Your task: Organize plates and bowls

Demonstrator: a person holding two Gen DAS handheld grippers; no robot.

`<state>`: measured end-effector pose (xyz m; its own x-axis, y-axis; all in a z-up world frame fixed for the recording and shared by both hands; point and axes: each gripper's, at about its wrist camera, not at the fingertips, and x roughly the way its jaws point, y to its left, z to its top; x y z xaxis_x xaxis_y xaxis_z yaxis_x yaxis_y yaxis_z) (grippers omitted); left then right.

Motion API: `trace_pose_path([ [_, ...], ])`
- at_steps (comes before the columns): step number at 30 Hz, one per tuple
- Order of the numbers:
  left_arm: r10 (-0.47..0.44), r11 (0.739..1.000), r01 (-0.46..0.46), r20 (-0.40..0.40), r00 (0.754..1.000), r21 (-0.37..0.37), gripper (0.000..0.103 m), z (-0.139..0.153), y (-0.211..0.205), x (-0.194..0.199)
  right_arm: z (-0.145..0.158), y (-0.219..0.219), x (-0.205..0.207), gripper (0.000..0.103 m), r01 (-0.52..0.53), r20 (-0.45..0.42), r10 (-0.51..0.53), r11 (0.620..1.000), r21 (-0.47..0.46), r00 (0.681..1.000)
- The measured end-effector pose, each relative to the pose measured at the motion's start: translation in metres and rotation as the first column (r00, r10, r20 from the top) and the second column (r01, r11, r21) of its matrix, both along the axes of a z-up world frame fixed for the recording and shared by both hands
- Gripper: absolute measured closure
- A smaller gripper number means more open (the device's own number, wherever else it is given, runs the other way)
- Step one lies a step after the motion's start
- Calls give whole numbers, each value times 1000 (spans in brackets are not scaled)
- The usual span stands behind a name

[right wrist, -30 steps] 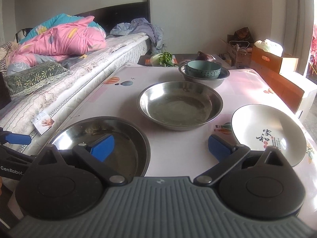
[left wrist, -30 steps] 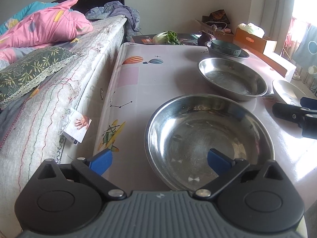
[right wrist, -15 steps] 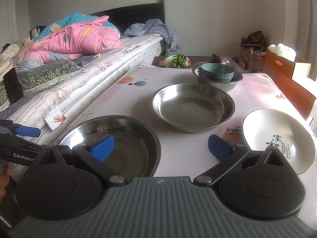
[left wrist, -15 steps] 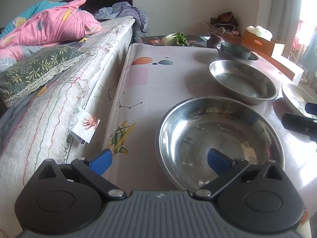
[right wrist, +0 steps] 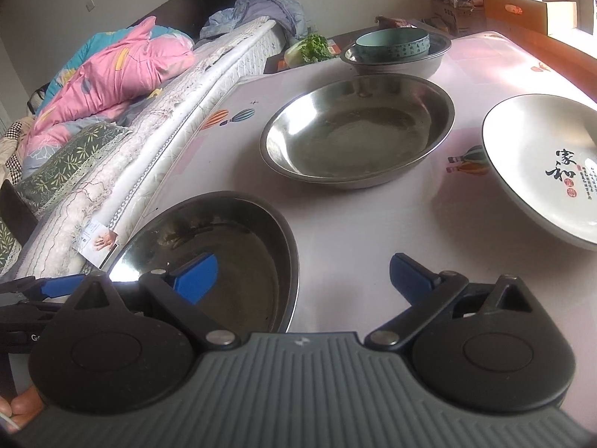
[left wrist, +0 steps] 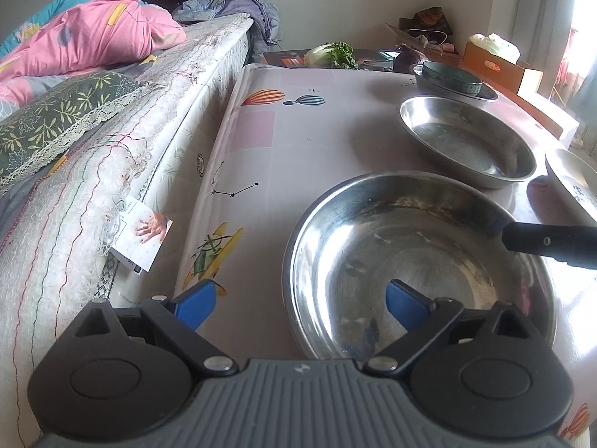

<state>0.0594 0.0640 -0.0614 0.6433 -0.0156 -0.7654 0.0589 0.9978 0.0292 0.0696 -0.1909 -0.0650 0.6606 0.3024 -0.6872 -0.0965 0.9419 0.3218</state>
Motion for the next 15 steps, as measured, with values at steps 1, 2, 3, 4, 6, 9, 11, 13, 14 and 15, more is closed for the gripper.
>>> trace_pose_path([
  [1,-4,1000,4,-5,1000,5,9,-1,-1,1,-1,1,0,12,-2,0,2,1000,-4,1000],
  [2,-7,1000,7,-9,1000,7,12,-2,-2,3,-2,3,1,19,-6,0,6,1000,-7,1000],
  [3,-11,1000,11,-16,1000,8,14,-3,-4,4,-4,4,1,22,-9,-3,9,1000,-10,1000],
  [4,-13,1000,13,-18,1000,6,19,-3,-4,5,-5,5,2,30,-11,-7,11,1000,-12,1000],
  [6,-14,1000,14,-22,1000,1,28,-4,-6,6,-8,7,2,39,-18,-10,17,1000,-9,1000],
  [9,-9,1000,9,-35,999,-1,38,-5,-6,7,-10,9,0,55,-25,-6,25,1000,-2,1000],
  [11,-7,1000,7,-44,999,-6,49,-6,-6,8,-11,11,0,63,-29,-4,29,1000,-9,1000],
  [13,-3,1000,3,-49,999,-6,58,-7,-7,8,-11,11,-1,75,-34,-8,34,999,-10,999],
  [14,-2,1000,2,-49,999,-2,62,-6,-8,7,-12,11,-1,79,-35,-8,35,999,-9,999],
  [15,-2,1000,2,-51,999,-1,64,-6,-9,7,-12,11,-2,81,-36,-10,36,999,-6,999],
])
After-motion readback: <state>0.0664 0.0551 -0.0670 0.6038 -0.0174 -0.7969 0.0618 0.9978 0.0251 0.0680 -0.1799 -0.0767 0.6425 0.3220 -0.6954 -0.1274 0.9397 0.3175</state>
